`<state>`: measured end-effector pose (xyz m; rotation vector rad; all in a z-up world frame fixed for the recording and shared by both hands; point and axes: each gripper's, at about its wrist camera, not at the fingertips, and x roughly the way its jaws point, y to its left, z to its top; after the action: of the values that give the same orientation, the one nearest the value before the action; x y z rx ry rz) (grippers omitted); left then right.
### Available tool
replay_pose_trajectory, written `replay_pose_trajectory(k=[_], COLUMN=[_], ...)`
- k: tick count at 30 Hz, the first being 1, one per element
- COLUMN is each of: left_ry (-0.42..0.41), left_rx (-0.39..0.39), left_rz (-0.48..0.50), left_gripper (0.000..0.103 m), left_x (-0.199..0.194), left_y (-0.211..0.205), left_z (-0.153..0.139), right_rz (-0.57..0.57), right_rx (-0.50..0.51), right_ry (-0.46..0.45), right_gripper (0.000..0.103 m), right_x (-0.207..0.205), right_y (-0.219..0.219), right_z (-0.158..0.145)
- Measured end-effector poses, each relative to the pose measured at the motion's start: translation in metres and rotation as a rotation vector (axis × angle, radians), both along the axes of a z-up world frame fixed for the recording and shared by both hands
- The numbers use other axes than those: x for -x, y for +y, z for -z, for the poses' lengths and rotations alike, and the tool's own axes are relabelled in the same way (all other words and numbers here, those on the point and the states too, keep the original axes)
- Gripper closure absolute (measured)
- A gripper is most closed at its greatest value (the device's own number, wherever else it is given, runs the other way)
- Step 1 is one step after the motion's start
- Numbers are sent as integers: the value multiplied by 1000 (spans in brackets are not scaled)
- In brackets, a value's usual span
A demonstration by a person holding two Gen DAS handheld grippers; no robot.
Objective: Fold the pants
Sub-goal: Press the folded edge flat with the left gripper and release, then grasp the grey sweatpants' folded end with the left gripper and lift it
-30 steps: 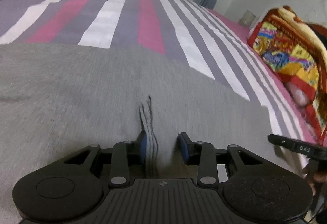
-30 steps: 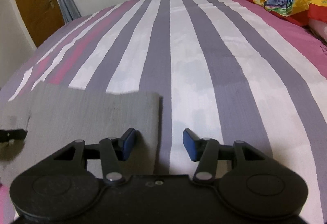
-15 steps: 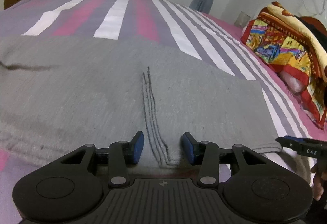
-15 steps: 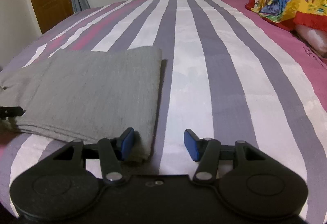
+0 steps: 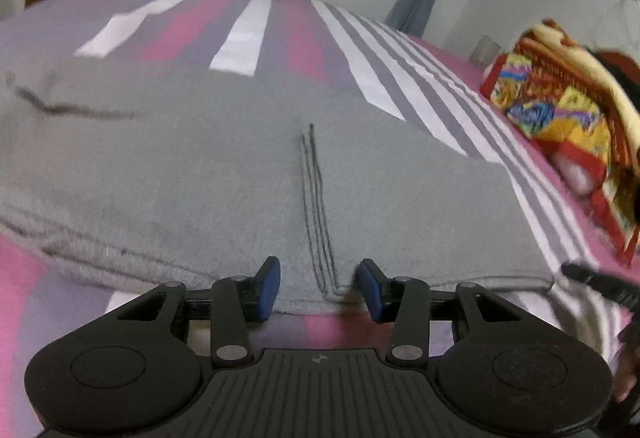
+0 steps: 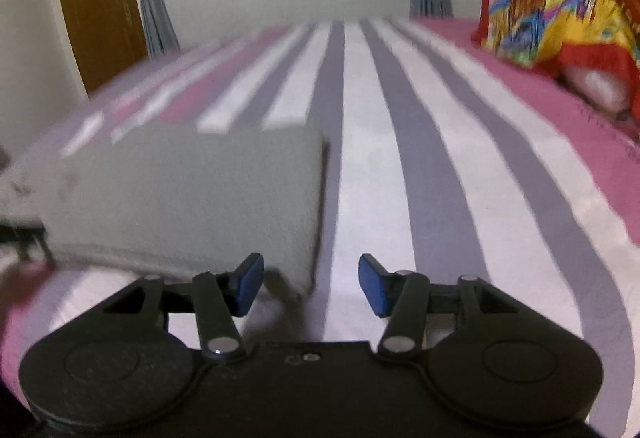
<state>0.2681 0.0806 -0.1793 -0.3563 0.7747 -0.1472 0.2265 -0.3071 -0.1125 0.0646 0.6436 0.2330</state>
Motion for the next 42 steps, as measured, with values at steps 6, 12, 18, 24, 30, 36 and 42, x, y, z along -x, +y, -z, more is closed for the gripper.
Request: replay_pose_trajectory(k=[6,12,18,24,30,36,42], left_ry=[-27,16,-105,-117,-214,-241,-217], left_rx=[-47,-40,-19,266,682,719,751], left_rz=[-17,-30,-203,-475,-545,-499,-494], left_gripper=[58,58,0,0,0,2,75], left_x=[9,-1,53,80,67,25,2], left_y=[5,10,64,158,224,248,258], left_z=[-9,-8,-13,24,66,77,109], right_rz=[27,70,97,133,118,176,169], right_rx=[12,47,-85,-209,-209,-181,-165], right_ry=[21,89,-29,-28,10,8,13], right_gripper=[55,47,43,37,25,6,5], right_x=[-9,-34,-13,-6,-10,-8,-10], right_y=[-1,-7,-35,-49,-34,-35,-30], right_z=[2,26,12,17,22,23,24])
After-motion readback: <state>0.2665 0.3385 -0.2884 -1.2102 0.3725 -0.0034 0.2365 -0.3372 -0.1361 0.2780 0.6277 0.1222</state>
